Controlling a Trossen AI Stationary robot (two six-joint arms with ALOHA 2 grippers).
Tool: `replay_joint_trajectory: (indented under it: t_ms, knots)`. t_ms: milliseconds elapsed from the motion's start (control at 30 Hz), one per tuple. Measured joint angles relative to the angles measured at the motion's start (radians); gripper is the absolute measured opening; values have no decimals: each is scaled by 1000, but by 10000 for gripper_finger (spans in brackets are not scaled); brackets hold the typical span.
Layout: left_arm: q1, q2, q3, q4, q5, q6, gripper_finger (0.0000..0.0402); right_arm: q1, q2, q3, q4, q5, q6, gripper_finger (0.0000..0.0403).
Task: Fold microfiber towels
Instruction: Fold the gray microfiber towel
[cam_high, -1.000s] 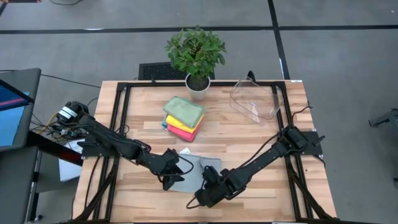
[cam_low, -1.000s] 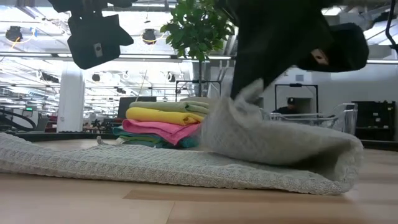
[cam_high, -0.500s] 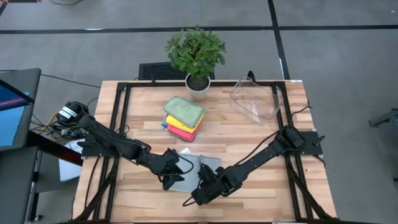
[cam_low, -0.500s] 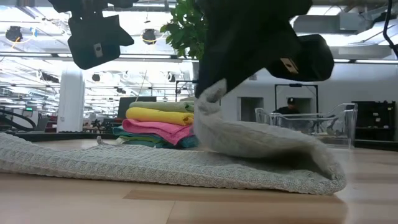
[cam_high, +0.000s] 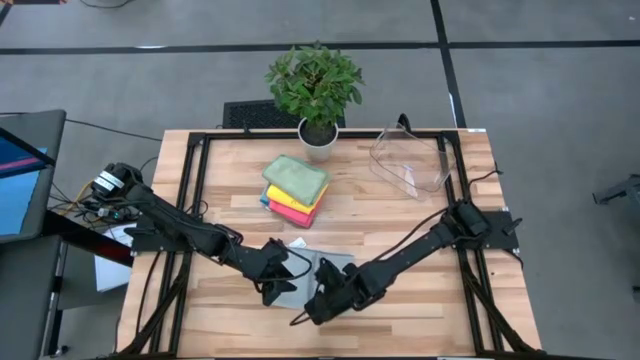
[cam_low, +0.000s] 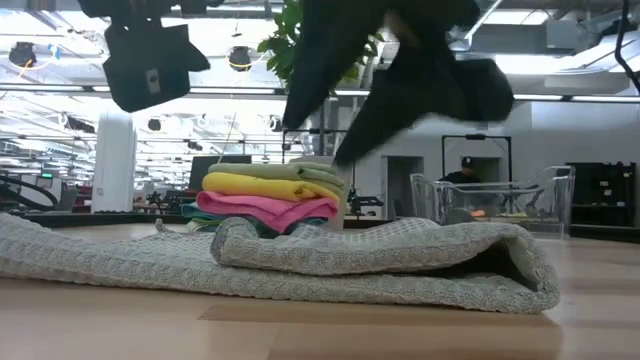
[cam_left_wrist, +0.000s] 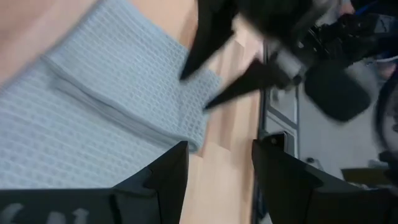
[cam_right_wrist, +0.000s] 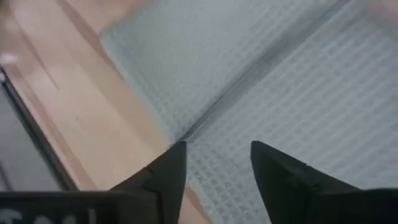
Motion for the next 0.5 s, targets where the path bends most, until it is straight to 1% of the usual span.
replay_joint_trajectory:
  t_ms: [67,133,167,233,267,333,400,500]
  knots:
    - [-7,0,0,0,24,-15,169,6,-32,0,-27,83,0,211]
    - [-16,-1,0,0,41,-24,168,4,-70,3,-111,153,-3,212]
    - [-23,-5,0,-1,48,-38,167,-2,-82,3,-160,165,-8,211]
    - [-43,-23,0,0,53,-67,164,-14,-95,1,-231,151,-17,208]
    - [-60,-32,1,-1,40,-81,162,-17,-104,-1,-258,147,-23,207]
    - [-111,-42,2,-34,-31,-139,156,-10,-138,-1,-256,163,-33,205]
    - [-181,-43,1,-87,-134,-211,148,9,-168,4,-253,184,-34,202]
    - [-292,-19,1,-121,-352,-387,137,38,-172,1,-257,199,-24,197]
